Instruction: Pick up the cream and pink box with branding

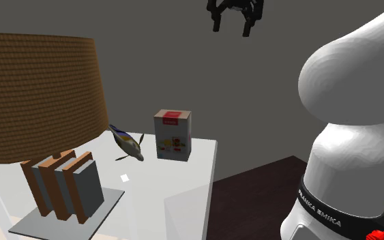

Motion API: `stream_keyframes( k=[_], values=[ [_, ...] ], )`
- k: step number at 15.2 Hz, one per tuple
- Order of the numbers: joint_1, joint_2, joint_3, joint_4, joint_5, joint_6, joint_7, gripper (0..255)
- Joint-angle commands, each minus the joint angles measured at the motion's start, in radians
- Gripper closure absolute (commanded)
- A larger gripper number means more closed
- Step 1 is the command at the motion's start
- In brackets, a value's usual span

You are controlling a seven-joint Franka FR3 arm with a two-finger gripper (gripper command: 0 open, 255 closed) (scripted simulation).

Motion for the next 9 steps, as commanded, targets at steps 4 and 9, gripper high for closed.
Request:
stream_keyframes(
  k=[4,9],
  values=[
    [0.043,0.067,0.028,-0.031,-0.015,0.067,-0.06,0],
    [0.11,0.187,0.078,-0.078,-0.046,0.181,-0.152,0]
  ],
)
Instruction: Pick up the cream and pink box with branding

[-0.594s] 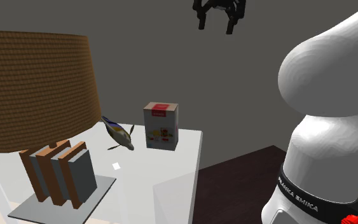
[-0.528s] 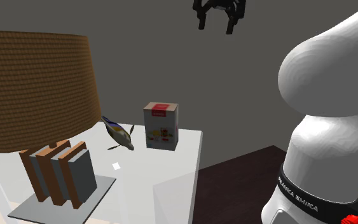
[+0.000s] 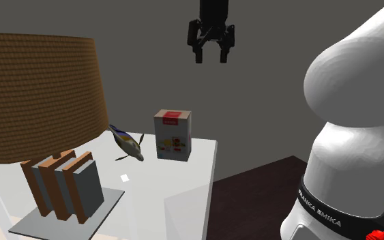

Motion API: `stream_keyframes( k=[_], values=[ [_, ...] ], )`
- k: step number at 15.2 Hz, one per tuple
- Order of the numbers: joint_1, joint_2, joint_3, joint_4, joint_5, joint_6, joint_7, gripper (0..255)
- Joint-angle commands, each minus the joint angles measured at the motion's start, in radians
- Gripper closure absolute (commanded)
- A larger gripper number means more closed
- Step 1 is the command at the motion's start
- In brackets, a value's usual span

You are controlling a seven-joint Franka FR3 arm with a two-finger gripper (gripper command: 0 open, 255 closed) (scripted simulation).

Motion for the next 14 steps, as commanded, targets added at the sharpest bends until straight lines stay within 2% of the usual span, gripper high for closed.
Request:
stream_keyframes(
  k=[1,10,14],
  values=[
    [0.027,0.047,0.023,-0.022,-0.013,0.048,-0.033,0],
    [0.12,0.29,0.125,-0.088,-0.109,0.264,-0.154,0],
    [0.124,0.344,0.137,-0.111,-0.129,0.331,-0.152,0]
  ],
)
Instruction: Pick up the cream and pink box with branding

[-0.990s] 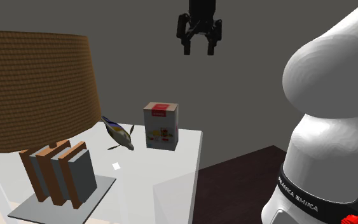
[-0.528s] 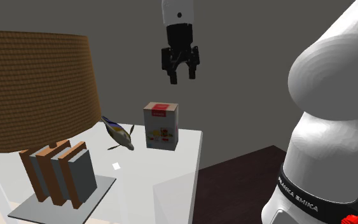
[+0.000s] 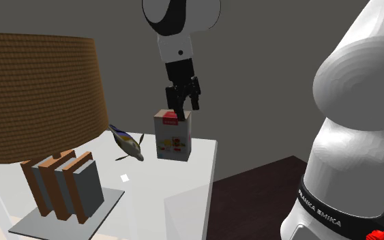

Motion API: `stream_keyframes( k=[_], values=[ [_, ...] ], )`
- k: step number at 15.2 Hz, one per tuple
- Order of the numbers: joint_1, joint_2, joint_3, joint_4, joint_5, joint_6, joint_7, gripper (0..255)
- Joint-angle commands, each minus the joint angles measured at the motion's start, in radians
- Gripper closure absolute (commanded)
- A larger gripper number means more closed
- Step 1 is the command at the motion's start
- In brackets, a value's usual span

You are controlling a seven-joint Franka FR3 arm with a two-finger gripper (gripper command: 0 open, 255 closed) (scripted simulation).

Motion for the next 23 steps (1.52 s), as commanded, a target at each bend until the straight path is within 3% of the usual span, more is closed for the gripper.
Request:
stream_keyframes(
  k=[1,6,7,16,23],
  values=[
    [-0.001,0.018,0.002,-0.014,-0.007,0.031,0.002,0],
    [-0.004,0.057,0.004,-0.031,-0.018,0.087,0.015,0],
    [-0.004,0.058,0.005,-0.03,-0.017,0.086,0.016,255],
    [-0.005,0.058,0.004,-0.031,-0.018,0.087,0.015,255],
    [0.001,-0.016,-0.001,0.006,0.002,-0.022,-0.008,255]
  ],
)
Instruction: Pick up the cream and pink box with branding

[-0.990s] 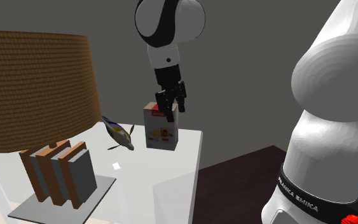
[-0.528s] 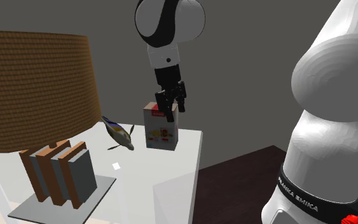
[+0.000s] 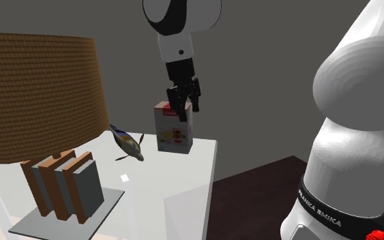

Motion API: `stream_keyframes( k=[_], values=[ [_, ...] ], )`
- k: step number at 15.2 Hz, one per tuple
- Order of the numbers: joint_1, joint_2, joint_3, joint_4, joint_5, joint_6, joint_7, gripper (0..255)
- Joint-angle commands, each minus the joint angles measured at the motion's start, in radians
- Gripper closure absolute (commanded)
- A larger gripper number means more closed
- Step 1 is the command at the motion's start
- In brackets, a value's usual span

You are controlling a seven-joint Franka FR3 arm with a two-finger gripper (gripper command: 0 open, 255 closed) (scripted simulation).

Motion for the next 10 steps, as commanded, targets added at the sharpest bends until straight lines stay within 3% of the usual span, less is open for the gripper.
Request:
stream_keyframes(
  k=[1,10],
  values=[
    [0.002,-0.018,-0.001,0.017,0.005,-0.034,-0.005,255],
    [0.006,-0.077,-0.006,0.068,0.017,-0.143,-0.023,255]
  ],
)
